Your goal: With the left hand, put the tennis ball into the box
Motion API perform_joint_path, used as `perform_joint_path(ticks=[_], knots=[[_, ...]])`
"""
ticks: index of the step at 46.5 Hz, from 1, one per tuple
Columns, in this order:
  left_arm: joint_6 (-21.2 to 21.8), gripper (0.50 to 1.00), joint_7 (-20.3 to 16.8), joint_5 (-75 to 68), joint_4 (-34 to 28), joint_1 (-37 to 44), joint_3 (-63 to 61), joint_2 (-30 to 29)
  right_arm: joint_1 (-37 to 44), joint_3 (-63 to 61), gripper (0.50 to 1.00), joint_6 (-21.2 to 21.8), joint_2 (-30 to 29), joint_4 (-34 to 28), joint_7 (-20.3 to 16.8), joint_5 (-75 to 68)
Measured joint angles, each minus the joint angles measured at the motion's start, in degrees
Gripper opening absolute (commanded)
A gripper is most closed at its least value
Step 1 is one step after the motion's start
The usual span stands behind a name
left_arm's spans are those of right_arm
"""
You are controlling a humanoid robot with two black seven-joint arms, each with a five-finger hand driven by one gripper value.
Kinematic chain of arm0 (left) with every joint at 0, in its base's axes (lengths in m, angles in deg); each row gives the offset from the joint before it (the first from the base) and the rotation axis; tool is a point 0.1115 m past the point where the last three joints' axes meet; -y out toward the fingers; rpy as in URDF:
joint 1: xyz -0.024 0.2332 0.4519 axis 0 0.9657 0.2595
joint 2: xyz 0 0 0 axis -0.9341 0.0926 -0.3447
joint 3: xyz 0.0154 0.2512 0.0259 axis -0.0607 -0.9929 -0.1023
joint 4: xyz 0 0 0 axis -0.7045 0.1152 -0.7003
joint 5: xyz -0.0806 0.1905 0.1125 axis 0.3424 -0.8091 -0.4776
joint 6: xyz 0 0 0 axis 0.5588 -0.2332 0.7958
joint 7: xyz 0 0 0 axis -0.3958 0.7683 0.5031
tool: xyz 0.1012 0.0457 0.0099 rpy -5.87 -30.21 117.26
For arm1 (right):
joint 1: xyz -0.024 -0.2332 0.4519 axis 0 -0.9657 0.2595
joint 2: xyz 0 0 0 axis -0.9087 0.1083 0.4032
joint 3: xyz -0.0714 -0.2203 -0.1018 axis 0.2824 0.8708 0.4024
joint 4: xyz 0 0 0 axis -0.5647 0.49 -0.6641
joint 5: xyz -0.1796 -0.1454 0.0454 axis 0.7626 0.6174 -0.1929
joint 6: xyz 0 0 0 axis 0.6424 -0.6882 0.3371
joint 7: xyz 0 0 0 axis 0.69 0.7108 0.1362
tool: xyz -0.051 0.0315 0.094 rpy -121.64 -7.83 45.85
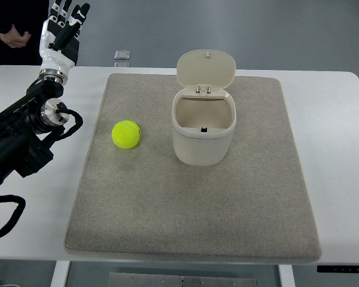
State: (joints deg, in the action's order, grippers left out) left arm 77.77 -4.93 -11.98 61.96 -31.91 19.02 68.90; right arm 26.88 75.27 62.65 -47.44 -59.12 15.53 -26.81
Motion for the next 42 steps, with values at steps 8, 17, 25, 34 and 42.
perform_joint_path(ticks=[8, 17, 25, 34, 42], knots=[[0.38, 0.990, -0.17, 0.03, 0.00, 0.00, 0.00, 0.04, 0.00, 0.00, 0.901, 0.00, 0.00, 0.00, -0.01, 0.00], [0.38, 0.990, -0.11, 0.00, -0.07, 0.00, 0.07, -0.01, 0.00, 0.00, 0.901, 0.00, 0.00, 0.00, -0.03, 0.00], [0.31, 0.990, -0.09, 0.00, -0.08, 0.00, 0.18, -0.03, 0.00, 0.00, 0.903, 0.00, 0.00, 0.00, -0.02, 0.00], [0.30, 0.990, -0.09, 0.00, -0.08, -0.01, 0.18, -0.03, 0.00, 0.00, 0.901, 0.00, 0.00, 0.00, -0.01, 0.00], [0.29, 0.990, -0.09, 0.00, -0.06, -0.08, 0.18, -0.03, 0.00, 0.00, 0.901, 0.00, 0.00, 0.00, -0.01, 0.00]])
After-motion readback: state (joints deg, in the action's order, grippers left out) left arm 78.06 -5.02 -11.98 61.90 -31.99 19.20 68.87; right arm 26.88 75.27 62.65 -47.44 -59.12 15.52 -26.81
